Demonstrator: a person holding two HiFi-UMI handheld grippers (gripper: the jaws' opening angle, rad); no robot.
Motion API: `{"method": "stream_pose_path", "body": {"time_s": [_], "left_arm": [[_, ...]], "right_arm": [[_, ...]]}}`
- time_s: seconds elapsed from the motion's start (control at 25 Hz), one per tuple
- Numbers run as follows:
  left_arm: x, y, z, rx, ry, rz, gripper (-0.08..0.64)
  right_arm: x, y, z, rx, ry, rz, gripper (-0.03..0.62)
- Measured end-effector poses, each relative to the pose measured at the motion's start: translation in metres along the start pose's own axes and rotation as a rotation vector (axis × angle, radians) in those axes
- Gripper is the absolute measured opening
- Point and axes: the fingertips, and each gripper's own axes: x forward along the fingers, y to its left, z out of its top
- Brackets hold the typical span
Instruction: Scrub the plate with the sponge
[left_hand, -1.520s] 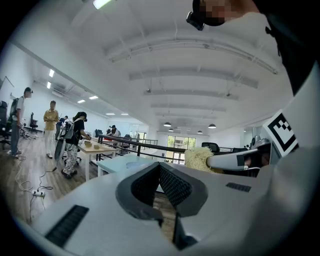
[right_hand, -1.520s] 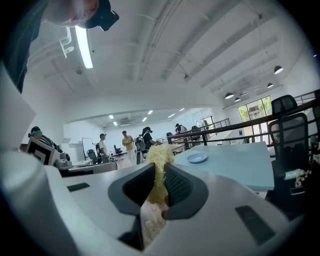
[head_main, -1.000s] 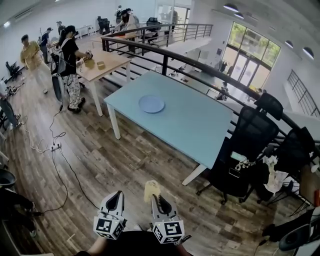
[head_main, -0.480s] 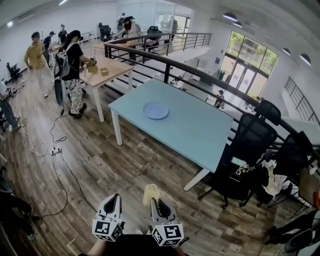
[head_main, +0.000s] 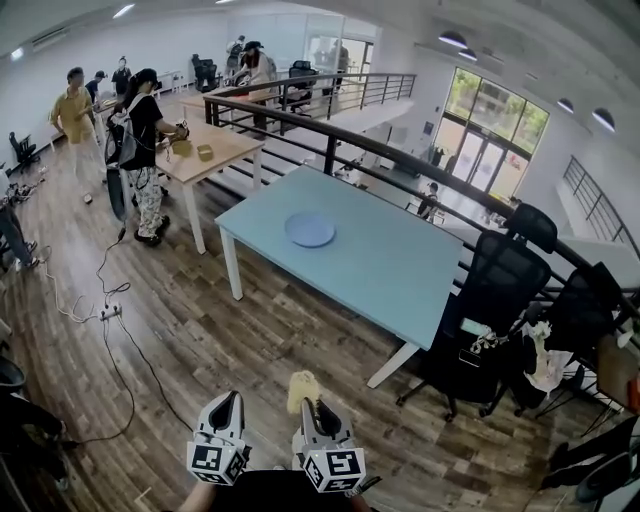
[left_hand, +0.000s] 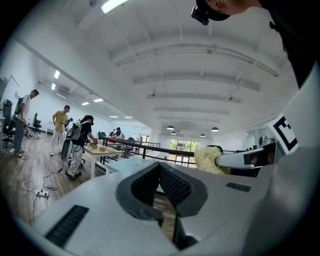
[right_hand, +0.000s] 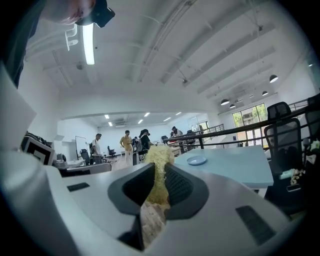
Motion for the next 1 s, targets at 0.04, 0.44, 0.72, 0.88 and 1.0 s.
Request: {"method": "stream_pose_path", "body": {"time_s": [0.04, 0.44, 0.72, 0.88, 1.0], "left_arm": [[0.003, 0.002, -0.001, -0.001, 0.001, 0.003, 0.003], [0.052, 0.015, 0.001, 0.010, 0.005, 0.003, 0.003], [0.099, 0.017, 0.003, 0.027, 0.017, -0.012, 0.002], [0.127, 0.012, 0.009, 0.028, 0.015, -0.012, 0.003], [0.148, 0.010, 0.011, 0.032, 0.016, -0.011, 0.003]], "right_arm": [[0.004, -0.001, -0.001, -0.003, 0.003, 0.001, 0.064], [0.054, -0.023, 0.003, -0.004, 0.019, 0.014, 0.064], [0.094, -0.046, 0.010, 0.001, 0.033, 0.034, 0.066], [0.113, -0.065, 0.024, -0.004, 0.034, 0.041, 0.066], [0.128, -0.080, 0.028, -0.001, 0.040, 0.044, 0.064]]}}
